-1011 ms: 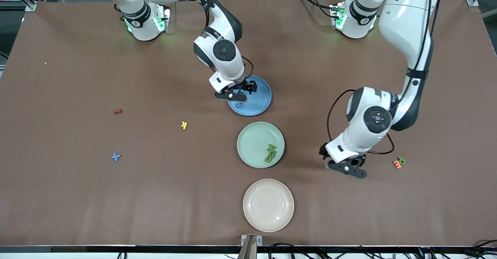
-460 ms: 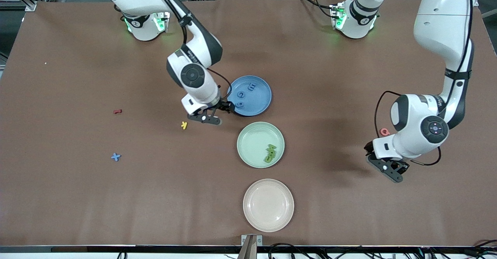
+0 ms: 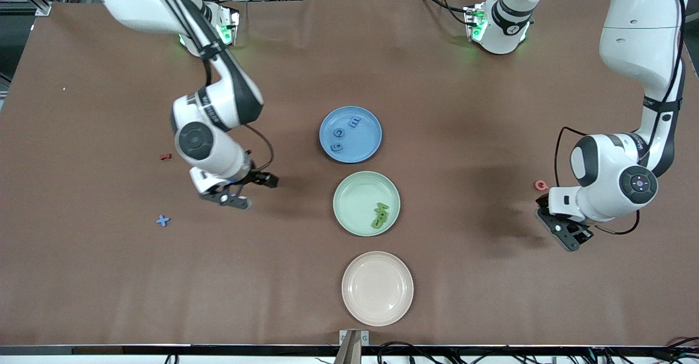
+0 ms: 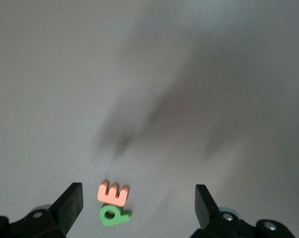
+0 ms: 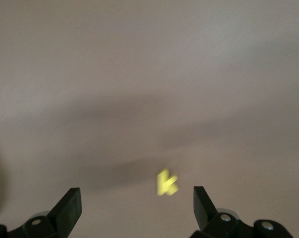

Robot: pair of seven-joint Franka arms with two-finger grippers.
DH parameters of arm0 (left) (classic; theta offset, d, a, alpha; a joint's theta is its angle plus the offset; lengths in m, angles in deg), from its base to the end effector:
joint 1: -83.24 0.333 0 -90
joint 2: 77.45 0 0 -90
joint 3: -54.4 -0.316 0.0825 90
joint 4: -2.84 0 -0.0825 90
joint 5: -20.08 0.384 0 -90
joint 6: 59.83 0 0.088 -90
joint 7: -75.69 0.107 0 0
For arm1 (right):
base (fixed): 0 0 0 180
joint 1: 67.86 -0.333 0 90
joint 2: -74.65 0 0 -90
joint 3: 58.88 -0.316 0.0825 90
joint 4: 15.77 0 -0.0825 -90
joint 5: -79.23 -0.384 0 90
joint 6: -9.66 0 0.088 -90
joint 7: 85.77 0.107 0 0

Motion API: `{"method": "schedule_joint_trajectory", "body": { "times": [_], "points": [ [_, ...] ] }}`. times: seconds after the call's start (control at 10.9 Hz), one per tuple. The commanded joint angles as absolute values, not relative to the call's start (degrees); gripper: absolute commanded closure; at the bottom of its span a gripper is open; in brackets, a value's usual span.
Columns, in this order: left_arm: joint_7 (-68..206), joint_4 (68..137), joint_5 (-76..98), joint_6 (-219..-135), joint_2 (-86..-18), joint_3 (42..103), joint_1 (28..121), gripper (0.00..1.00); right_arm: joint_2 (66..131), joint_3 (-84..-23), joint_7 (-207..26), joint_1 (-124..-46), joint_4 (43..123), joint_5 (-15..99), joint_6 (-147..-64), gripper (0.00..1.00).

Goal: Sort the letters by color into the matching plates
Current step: 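Lower the right gripper toward the blue x while the left gripper reaches E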

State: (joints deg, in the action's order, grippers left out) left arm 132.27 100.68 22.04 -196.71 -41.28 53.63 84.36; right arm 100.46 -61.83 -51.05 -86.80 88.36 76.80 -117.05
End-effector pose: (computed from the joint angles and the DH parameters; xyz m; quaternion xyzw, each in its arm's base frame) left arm 0.6795 0.0218 0.2295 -0.8815 0.4712 -0.0141 0.0261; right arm 0.5952 0.2382 0.2869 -0.9911 0.1269 0.0379 0.0113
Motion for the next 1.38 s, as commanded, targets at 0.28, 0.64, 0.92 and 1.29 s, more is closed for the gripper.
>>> {"method": "schedule_joint_trajectory", "body": {
  "times": [0.28, 0.64, 0.92, 1.29],
  "points": [
    [135.7, 100.3, 15.1, -197.3, -39.2, 52.4, 87.7, 0.0, 100.9, -53.5, -56.9, -80.6, 86.7, 76.1, -116.5, 0.0],
    [137.0, 100.0, 12.9, -197.9, -37.3, 50.9, 87.8, 0.0, 104.7, -51.9, -57.8, -76.0, 83.9, 76.1, -116.8, 0.0],
    [138.1, 99.3, 12.8, -199.0, -36.4, 50.7, 87.8, 0.0, 107.2, -51.9, -60.6, -72.8, 80.9, 76.0, -116.8, 0.0],
    [138.2, 98.6, 12.8, -199.6, -35.1, 50.7, 88.2, 0.0, 110.7, -52.4, -61.0, -71.6, 79.5, 75.9, -122.7, 0.0]
  ]
}}
